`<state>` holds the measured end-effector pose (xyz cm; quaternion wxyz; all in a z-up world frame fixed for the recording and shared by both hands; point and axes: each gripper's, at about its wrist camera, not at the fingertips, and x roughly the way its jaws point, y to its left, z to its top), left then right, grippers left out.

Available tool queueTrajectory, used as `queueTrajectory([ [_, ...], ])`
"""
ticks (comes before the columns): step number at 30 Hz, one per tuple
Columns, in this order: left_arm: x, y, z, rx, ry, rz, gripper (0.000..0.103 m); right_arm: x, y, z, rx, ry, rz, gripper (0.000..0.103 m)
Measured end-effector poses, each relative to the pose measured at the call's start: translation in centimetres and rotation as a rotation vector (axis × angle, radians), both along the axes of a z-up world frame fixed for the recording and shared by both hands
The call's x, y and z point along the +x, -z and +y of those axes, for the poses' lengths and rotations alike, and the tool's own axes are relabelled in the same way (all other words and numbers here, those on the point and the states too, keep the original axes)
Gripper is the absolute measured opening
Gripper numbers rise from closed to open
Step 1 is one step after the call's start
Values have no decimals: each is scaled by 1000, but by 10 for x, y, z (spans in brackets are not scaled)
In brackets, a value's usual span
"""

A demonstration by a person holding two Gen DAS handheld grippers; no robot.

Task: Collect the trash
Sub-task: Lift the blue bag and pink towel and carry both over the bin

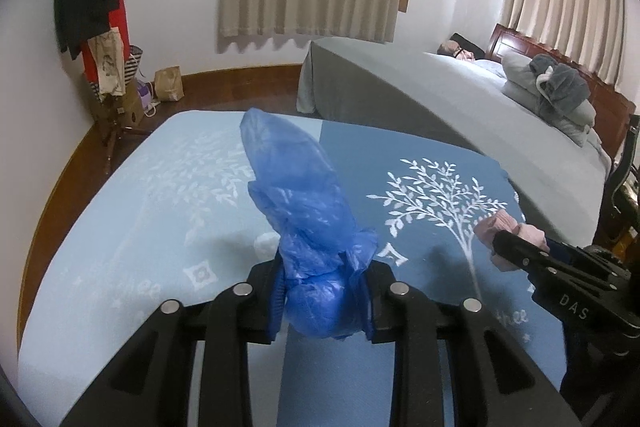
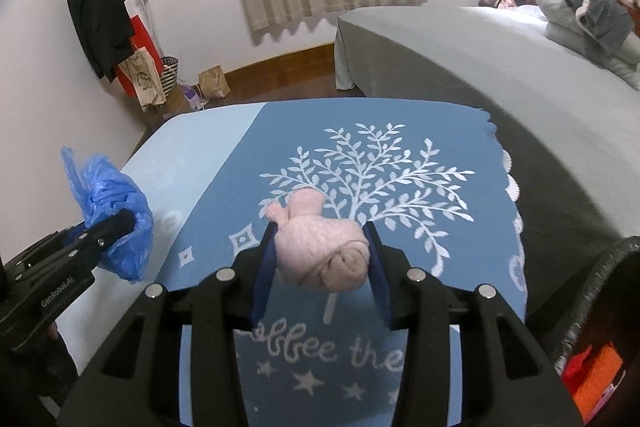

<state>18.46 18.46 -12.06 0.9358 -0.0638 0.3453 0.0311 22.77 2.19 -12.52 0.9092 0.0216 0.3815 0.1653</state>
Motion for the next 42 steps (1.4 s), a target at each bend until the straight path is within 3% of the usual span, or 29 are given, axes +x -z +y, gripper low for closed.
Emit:
queueTrajectory([
  [22, -48, -44, -28, 37, 46, -68, 29, -66, -54, -26, -13, -45, -68, 41],
  [42, -95, -87, -78, 52, 134, -153, 29, -134, -105, -75, 7, -25, -164, 41],
])
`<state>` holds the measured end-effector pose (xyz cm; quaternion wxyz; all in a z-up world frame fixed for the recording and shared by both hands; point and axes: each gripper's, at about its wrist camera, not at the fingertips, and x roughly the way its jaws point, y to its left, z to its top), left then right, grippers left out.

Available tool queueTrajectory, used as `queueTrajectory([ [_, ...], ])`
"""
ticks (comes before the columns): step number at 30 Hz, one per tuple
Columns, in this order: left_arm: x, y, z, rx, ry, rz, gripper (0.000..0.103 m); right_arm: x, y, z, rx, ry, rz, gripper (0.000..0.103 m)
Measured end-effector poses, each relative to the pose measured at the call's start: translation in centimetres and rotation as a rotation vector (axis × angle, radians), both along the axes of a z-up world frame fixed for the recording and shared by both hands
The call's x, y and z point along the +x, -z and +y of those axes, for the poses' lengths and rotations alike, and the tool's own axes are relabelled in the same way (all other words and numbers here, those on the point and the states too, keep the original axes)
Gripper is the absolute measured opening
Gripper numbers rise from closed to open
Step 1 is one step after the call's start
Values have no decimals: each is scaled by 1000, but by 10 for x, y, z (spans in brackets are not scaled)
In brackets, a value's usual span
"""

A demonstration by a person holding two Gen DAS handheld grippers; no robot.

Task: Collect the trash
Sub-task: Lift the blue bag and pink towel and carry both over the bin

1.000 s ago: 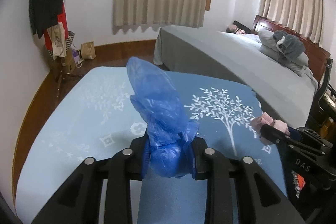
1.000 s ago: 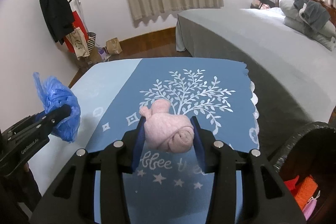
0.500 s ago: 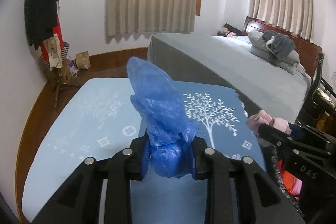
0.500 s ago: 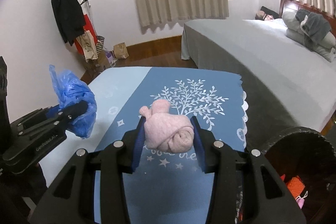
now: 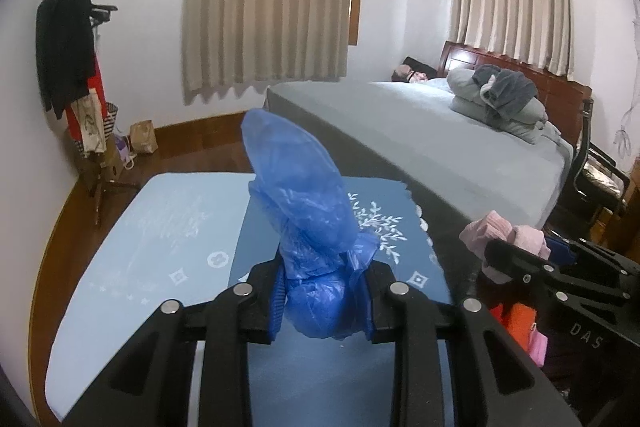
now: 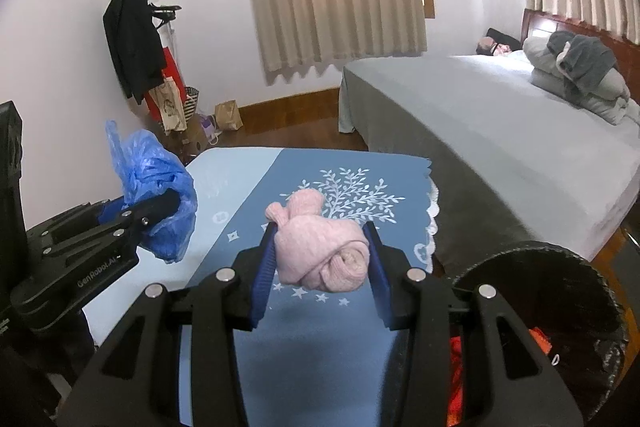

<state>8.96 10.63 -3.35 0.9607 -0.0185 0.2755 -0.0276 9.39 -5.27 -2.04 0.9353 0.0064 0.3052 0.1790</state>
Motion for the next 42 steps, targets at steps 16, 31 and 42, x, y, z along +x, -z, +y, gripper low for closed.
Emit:
queueTrajectory([
  [16, -39, -24, -34, 10, 55, -52, 29, -44, -16, -24, 10, 17, -53, 41],
  [31, -57, -31, -68, 6, 145, -77, 29, -71, -24, -69, 25, 113, -78, 41],
  [42, -57, -31, -116, -5, 254, -79, 29, -85, -24, -114, 14, 218, -90, 41],
])
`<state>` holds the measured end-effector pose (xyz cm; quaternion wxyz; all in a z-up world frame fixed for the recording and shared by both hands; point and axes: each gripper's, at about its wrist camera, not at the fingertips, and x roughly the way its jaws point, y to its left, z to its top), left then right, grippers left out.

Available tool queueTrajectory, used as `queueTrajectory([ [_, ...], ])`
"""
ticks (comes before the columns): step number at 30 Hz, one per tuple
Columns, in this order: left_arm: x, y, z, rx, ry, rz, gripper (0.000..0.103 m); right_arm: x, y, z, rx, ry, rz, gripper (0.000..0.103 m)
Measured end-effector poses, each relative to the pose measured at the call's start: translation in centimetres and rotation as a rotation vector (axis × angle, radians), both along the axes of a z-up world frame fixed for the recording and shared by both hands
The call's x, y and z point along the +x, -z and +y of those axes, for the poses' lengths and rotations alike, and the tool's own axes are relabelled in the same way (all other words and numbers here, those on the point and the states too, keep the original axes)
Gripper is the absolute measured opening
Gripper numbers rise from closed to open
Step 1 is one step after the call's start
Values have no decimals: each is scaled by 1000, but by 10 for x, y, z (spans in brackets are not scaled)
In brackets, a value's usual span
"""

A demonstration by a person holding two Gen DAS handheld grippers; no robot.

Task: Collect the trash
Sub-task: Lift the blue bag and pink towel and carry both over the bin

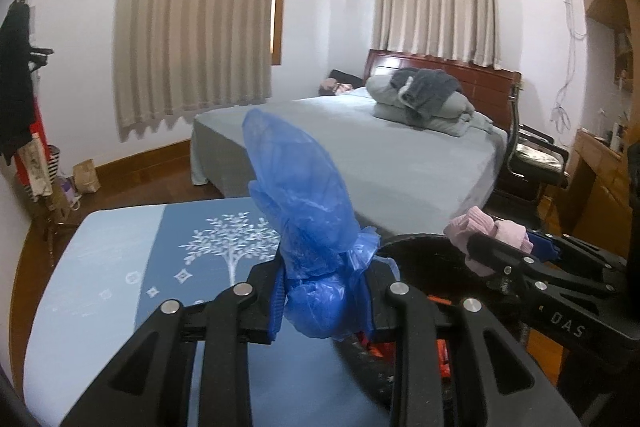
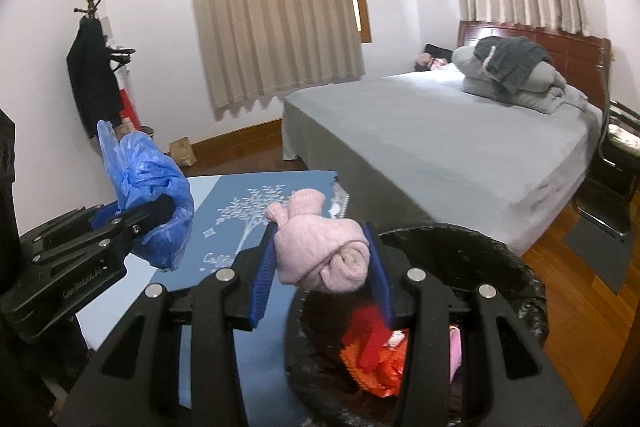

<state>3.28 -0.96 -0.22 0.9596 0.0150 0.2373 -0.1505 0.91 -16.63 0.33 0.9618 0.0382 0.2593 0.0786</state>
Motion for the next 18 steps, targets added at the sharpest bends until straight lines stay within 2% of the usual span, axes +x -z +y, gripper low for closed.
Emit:
queueTrajectory([
  [18, 10, 12, -68, 8, 145, 5, 30, -20, 17, -65, -28, 170, 21, 41],
])
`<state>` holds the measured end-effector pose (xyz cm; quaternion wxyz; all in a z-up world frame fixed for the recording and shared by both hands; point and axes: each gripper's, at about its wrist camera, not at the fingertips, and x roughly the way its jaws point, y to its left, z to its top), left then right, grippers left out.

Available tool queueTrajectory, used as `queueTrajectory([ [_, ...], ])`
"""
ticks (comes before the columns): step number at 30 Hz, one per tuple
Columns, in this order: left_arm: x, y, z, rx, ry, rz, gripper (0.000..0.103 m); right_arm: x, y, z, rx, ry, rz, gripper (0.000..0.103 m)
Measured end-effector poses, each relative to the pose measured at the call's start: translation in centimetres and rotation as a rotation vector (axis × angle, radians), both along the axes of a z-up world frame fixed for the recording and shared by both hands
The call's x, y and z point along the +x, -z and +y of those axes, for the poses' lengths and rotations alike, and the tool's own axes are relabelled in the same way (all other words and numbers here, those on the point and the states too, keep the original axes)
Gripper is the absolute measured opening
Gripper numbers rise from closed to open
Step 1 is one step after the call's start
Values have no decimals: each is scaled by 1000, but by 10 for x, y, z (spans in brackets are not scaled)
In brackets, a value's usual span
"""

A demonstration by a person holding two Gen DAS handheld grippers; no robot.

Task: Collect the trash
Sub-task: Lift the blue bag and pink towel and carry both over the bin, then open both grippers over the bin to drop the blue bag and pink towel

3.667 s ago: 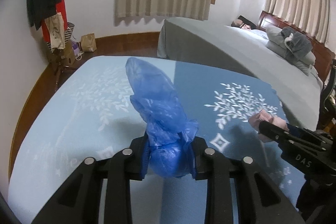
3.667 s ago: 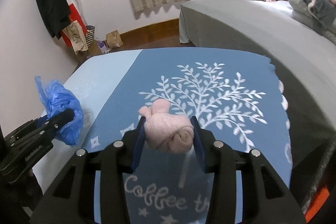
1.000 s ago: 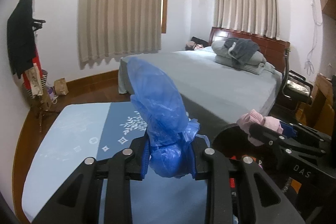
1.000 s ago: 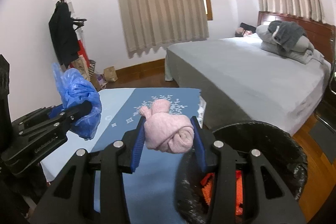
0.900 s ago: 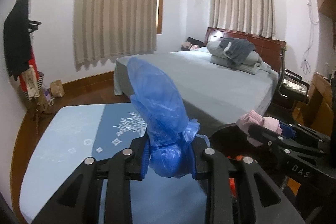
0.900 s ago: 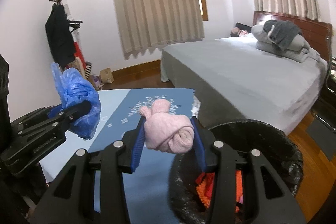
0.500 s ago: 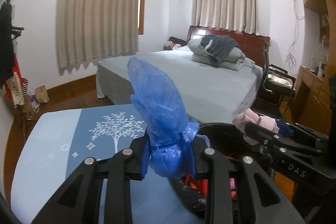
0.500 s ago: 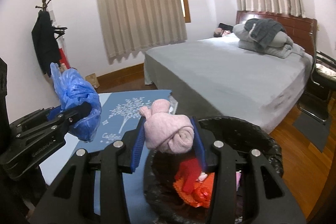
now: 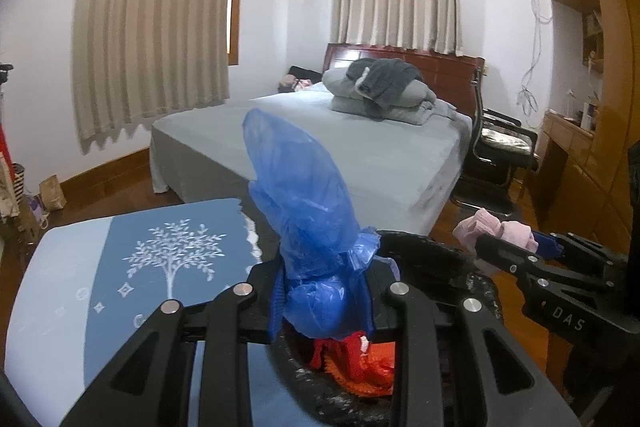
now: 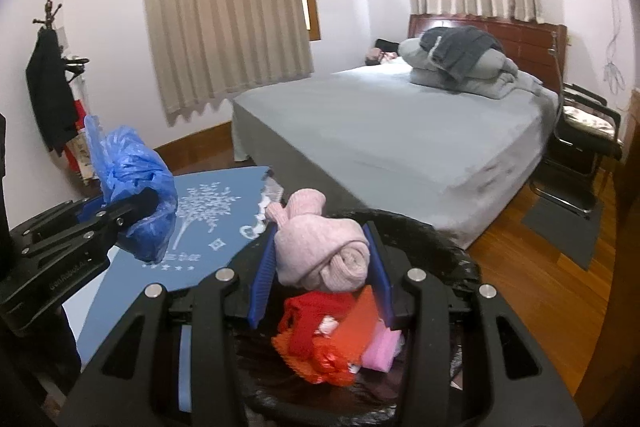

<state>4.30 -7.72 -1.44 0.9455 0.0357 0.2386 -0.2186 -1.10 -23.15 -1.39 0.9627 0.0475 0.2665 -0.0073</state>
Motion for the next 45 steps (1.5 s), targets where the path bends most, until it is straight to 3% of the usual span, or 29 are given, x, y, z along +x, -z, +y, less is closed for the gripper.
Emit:
queueTrajectory([
  [16, 24, 38, -53, 27, 91, 63, 30, 4, 29, -43, 2, 94, 67, 41],
  [40, 59, 82, -73, 57, 106, 166, 31, 40, 67, -66, 24, 108, 162, 43],
  [41, 60, 83, -72, 55, 107, 168, 32, 41, 68, -66, 23, 108, 164, 44],
  [45, 62, 84, -71, 44, 119, 171, 59, 44, 70, -66, 15, 114, 173, 52],
])
